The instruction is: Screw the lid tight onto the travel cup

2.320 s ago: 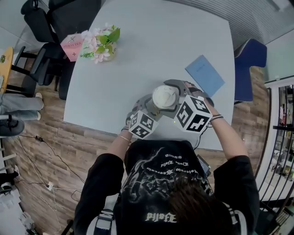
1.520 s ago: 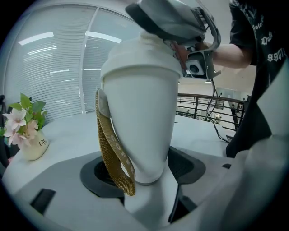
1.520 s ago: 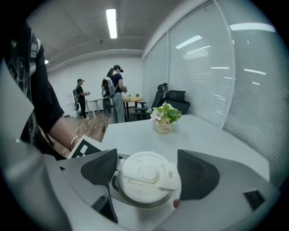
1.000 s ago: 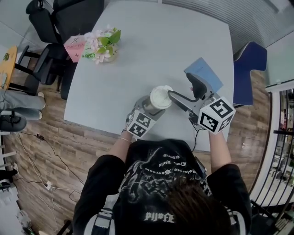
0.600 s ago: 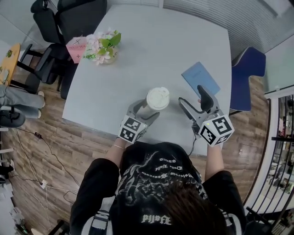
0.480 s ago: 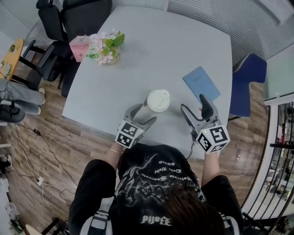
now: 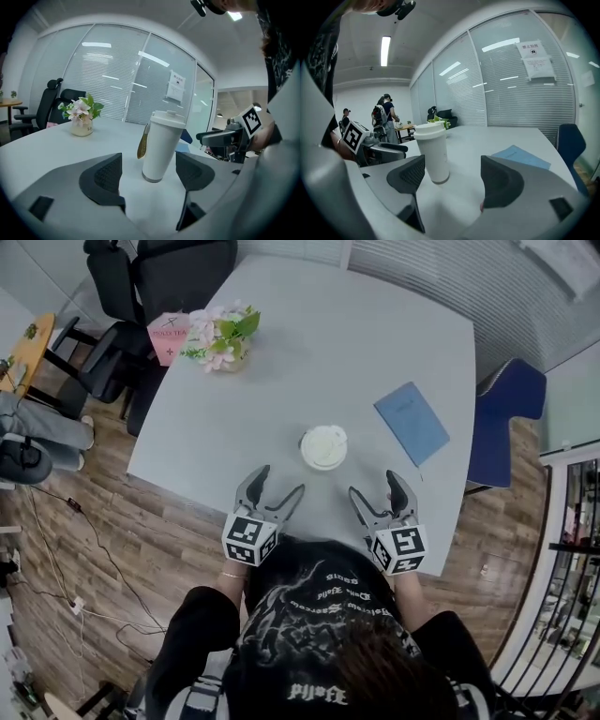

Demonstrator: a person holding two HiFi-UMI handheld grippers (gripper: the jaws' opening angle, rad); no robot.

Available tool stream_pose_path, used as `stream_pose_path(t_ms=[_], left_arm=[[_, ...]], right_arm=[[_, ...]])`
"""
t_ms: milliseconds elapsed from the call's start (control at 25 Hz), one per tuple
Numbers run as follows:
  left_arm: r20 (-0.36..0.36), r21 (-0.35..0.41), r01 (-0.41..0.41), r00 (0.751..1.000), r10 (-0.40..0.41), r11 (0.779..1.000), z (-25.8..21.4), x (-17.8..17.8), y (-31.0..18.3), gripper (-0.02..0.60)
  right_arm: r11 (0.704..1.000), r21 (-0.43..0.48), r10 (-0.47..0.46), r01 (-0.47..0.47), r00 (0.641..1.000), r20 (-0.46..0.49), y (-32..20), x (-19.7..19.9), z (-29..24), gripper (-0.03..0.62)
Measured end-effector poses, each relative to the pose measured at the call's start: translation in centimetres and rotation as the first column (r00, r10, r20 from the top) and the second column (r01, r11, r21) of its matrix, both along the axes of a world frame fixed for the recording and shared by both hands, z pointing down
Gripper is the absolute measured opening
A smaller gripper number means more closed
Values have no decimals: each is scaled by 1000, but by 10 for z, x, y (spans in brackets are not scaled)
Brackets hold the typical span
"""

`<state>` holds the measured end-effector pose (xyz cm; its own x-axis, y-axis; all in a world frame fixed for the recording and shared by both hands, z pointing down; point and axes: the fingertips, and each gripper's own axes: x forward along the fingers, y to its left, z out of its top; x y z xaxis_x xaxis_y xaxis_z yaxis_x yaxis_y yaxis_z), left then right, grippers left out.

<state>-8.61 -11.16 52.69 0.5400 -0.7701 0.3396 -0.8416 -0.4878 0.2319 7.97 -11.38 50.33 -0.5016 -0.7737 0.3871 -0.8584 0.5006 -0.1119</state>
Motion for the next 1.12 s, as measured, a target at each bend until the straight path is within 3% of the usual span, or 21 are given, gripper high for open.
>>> stream_pose_path(t_ms=[240, 320, 400, 520, 680, 880, 1120], left_arm=[[-11, 18, 41, 999, -41, 999, -3, -4, -1, 362], [-8, 26, 52, 999, -51, 998, -5, -4, -4, 362], [-13, 25, 69, 998, -68, 997, -6, -5, -6, 362], [-35, 15, 74, 997, -74, 997, -7, -4, -5, 346], [-24, 27, 56, 998, -55, 998, -10, -1, -7, 224], [1, -7, 90, 996, -90, 996, -1, -7, -10, 33], [-1, -26, 40, 999, -40, 999, 0, 9, -10, 21]], right_arm=[[1000, -10, -7, 7, 1000, -20, 7, 2, 9, 371], [1000, -3, 27, -27, 1000, -10, 3, 7, 7, 322], [997, -5, 80, -80, 996, 27, -2, 14, 4, 231], [994, -22, 106, -105, 993, 51, -2, 19, 5, 172], [994, -48, 95, -93, 995, 35, -2, 17, 11, 106], [993, -17, 112, -114, 989, -94, -4, 17, 17, 18], [993, -36, 112, -116, 990, -88, -6, 16, 21, 6]])
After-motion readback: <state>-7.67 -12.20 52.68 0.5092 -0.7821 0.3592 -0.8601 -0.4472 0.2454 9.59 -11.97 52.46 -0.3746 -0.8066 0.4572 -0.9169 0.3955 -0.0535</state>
